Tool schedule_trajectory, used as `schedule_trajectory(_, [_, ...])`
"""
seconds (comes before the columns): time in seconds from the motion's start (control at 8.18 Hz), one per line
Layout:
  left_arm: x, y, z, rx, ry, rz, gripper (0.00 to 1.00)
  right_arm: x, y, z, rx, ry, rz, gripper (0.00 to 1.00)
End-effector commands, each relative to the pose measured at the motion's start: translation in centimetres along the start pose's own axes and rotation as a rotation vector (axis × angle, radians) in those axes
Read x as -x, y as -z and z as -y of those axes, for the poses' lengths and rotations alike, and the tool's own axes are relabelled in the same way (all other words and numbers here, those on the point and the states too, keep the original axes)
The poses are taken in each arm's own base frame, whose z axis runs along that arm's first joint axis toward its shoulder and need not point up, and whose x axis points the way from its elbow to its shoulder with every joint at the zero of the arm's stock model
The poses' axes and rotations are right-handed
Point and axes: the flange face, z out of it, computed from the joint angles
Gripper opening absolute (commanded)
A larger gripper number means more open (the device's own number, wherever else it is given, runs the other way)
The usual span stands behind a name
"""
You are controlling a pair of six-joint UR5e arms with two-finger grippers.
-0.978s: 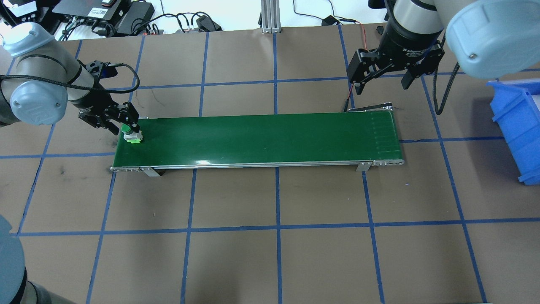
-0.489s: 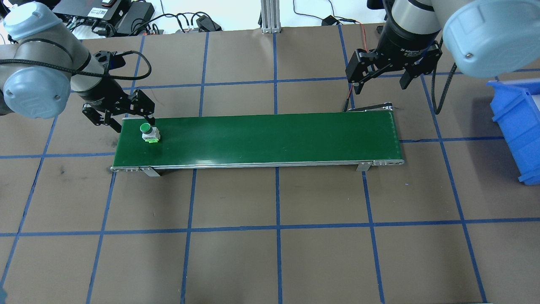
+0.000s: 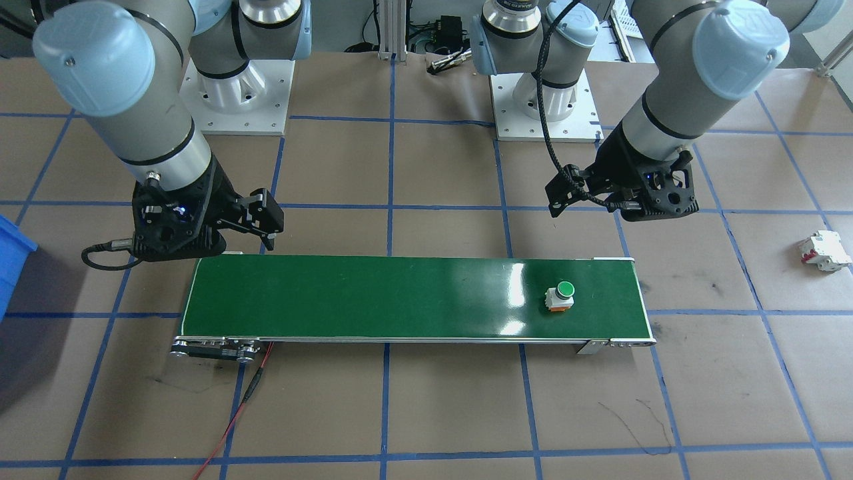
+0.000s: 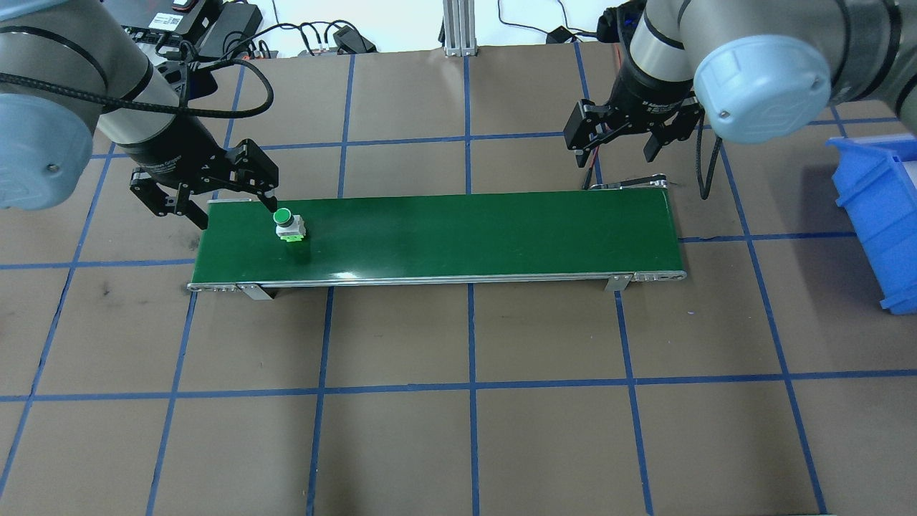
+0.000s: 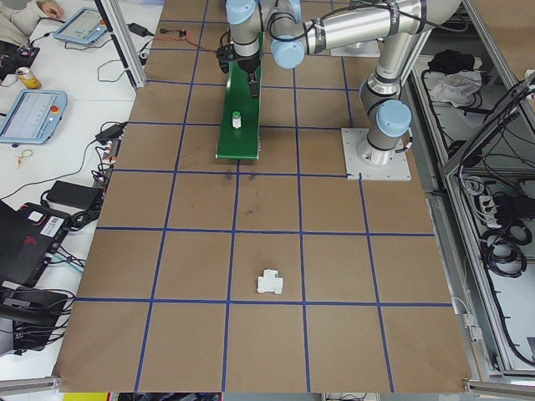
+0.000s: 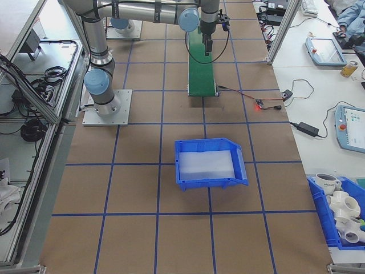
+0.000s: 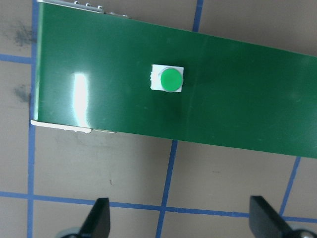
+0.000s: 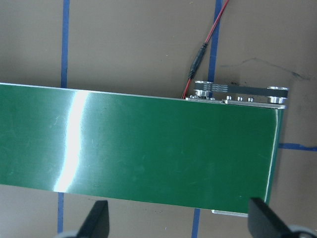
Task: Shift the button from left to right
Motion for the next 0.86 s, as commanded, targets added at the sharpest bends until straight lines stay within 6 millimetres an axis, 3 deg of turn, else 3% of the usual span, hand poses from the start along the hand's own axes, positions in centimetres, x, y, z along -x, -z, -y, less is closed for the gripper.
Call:
schedule_trajectory(0.0, [0.4,3.0,-2.2,-0.046,-0.045,0.086,1.00,0.1,-5.4,0.3,-0.002,-0.001,0.049,1.00])
schedule_trajectory(0.24, [0.8,4.6,-2.0,-0.071,-0.135,0.093,1.00,0.1,-7.2,-0.2,-0.006,-0.002,0.065,1.00])
schedule_trajectory(0.73, [0.9,4.2,-1.5,-0.068,-0.138,0.095,1.00,0.7,-7.8,-0.5,0.011,-0.069,0.119,1.00])
